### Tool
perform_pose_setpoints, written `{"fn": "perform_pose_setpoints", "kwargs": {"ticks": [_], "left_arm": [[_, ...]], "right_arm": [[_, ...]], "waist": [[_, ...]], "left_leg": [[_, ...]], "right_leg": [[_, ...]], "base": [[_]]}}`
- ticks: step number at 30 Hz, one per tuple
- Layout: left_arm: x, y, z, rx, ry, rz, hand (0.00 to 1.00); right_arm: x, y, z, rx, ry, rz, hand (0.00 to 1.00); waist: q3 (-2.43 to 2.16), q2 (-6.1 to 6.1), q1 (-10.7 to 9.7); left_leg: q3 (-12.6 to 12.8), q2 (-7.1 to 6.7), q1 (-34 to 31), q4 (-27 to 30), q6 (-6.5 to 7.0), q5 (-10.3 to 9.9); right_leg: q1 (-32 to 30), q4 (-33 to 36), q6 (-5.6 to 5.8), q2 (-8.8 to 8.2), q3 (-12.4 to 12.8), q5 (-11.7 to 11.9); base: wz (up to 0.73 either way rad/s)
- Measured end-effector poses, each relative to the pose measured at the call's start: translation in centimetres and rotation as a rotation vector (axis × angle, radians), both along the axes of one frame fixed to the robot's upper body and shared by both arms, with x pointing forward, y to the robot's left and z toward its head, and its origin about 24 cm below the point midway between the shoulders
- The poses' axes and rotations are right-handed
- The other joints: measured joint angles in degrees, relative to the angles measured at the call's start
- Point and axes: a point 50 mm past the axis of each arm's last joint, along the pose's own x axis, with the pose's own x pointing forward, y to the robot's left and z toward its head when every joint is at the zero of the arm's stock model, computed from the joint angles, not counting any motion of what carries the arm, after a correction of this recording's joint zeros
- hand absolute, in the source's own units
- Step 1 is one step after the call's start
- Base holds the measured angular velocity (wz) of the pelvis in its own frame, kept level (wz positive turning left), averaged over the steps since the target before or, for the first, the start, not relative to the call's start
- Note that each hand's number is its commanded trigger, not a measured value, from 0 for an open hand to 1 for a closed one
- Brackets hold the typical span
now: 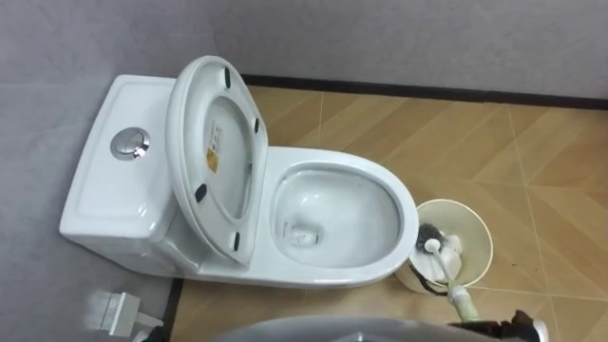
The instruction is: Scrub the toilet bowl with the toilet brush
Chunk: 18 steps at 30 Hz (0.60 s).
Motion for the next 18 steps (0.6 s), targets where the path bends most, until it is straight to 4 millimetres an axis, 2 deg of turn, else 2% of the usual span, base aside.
{"fn": "perform_pose_setpoints", "kwargs": {"ticks": [3, 9, 14, 18], "left_arm": [[0.4, 0.0, 0.1, 0.004, -0.029, -0.008, 0.00], [1.0, -0.1, 0.2, 0.000, -0.080, -0.018, 0.00], [1.7, -0.2, 0.3, -0.018, -0.165, 0.066, 0.00], [1.9, -0.1, 0.4, -0.036, -0.212, 0.131, 0.00]], "right_arm": [[1.9, 0.3, 0.7, -0.027, -0.101, 0.015, 0.00], [4.3, 0.2, 1.9, -0.082, -0.224, 0.028, 0.00], [5.2, 0.9, 2.3, -0.088, -0.290, 0.038, 0.00], [5.4, 1.4, 2.3, -0.094, -0.308, 0.064, 0.00]], "waist": [[-0.02, 0.00, -0.03], [-0.01, -0.40, 0.10], [0.07, -1.14, 0.92], [0.11, -1.17, 1.49]], "left_leg": [[-0.02, 0.00, 0.00, 0.15, 0.00, 0.00], [-0.05, 0.00, 0.08, 0.13, 0.00, 0.00], [0.14, -0.03, -0.03, 0.13, 0.00, 0.00], [0.01, -0.13, -0.35, 0.16, 0.01, 0.00]], "right_leg": [[0.03, -0.03, -0.01, 0.05, 0.46, 0.01], [0.02, -0.02, -0.05, 0.08, 0.60, 0.05], [-0.04, -0.07, 0.00, 0.06, 0.65, 0.11], [-0.27, -0.19, 0.17, -0.05, 0.60, 0.21]], "base": [[-0.07], [-0.01], [0.00], [0.01]]}}
